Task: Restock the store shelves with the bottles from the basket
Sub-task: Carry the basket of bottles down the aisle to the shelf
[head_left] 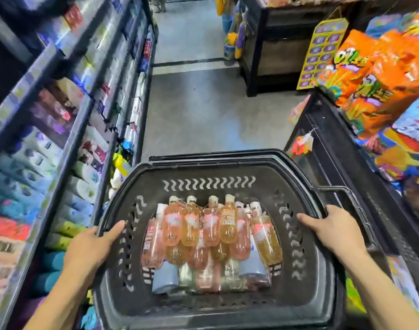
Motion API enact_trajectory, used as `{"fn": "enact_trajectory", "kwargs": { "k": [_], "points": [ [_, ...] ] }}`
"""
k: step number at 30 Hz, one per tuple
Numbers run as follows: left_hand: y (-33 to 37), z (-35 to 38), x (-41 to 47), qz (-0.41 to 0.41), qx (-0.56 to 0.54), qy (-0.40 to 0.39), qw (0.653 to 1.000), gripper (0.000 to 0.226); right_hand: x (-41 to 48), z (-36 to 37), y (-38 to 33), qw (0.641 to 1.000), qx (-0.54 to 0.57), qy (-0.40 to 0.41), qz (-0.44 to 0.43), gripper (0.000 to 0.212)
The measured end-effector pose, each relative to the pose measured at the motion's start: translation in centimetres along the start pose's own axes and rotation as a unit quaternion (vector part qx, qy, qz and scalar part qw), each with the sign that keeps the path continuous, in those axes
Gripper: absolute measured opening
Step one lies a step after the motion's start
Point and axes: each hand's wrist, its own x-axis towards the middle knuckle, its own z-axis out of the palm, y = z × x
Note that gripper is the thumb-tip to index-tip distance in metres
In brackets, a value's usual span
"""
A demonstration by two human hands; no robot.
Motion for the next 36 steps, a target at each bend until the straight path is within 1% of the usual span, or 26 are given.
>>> {"fn": "enact_trajectory", "kwargs": {
  "k": [2,3,6,7,9,11,13,14,18,20,23,24,29,31,36],
  "points": [
    [2.2,0.7,2.8,-0.012,0.009,0.000,1.000,0.089,4.0,0.3,-1.5,1.000,-0.007,-0.003,-0.008,0.056],
    [3.6,1.0,3.8,-0.017,0.015,0.003,1.000,0.086,6.1,0.4,-2.3,1.000,-0.009,-0.005,-0.014,0.058],
    [7.8,1.6,6.4,-0.033,0.006,0.011,0.999,0.061,11.7,0.2,-5.2,1.000,-0.015,-0.015,-0.022,0.059],
    [8.8,1.9,7.3,-0.046,0.001,0.010,0.999,0.057,13.4,0.1,-6.2,0.999,-0.012,-0.019,-0.023,0.059],
    [10.7,2.5,9.7,-0.062,-0.012,-0.002,0.998,0.059,16.5,-0.3,-8.5,0.999,-0.011,-0.028,-0.031,0.054],
    [12.5,2.7,11.8,-0.076,0.012,-0.014,0.997,0.066,19.5,-0.8,-10.5,0.998,-0.024,-0.036,-0.046,0.050],
    [14.5,3.0,14.4,-0.085,0.014,-0.006,0.996,0.074,22.9,-1.1,-12.9,0.998,-0.020,-0.039,-0.055,0.049],
    [15.6,3.0,15.7,-0.086,-0.003,-0.002,0.996,0.074,24.4,-1.2,-14.2,0.997,-0.020,-0.037,-0.060,0.048],
    [19.4,3.5,20.8,-0.104,-0.052,0.018,0.993,0.055,30.5,-0.7,-18.5,0.996,-0.025,-0.043,-0.076,0.046],
    [21.1,3.6,23.3,-0.107,-0.052,0.008,0.993,0.053,33.3,-0.1,-20.9,0.996,-0.032,-0.039,-0.079,0.045],
    [23.0,4.1,28.5,-0.115,-0.045,0.018,0.992,0.082,38.2,1.3,-24.6,0.995,-0.031,-0.044,-0.079,0.045],
    [23.9,4.1,30.1,-0.121,-0.048,0.013,0.991,0.082,39.8,1.8,-25.8,0.995,-0.038,-0.049,-0.079,0.045],
    [28.7,3.7,39.0,-0.120,-0.074,-0.011,0.990,0.059,47.5,4.1,-32.0,0.993,-0.053,-0.062,-0.080,0.038],
    [30.3,3.4,42.6,-0.124,-0.084,-0.006,0.989,0.056,50.2,4.7,-34.7,0.994,-0.045,-0.057,-0.083,0.037],
    [34.7,2.1,50.3,-0.123,-0.103,0.001,0.987,0.048,57.2,6.3,-41.1,0.994,-0.051,-0.055,-0.078,0.043]
  ]
}}
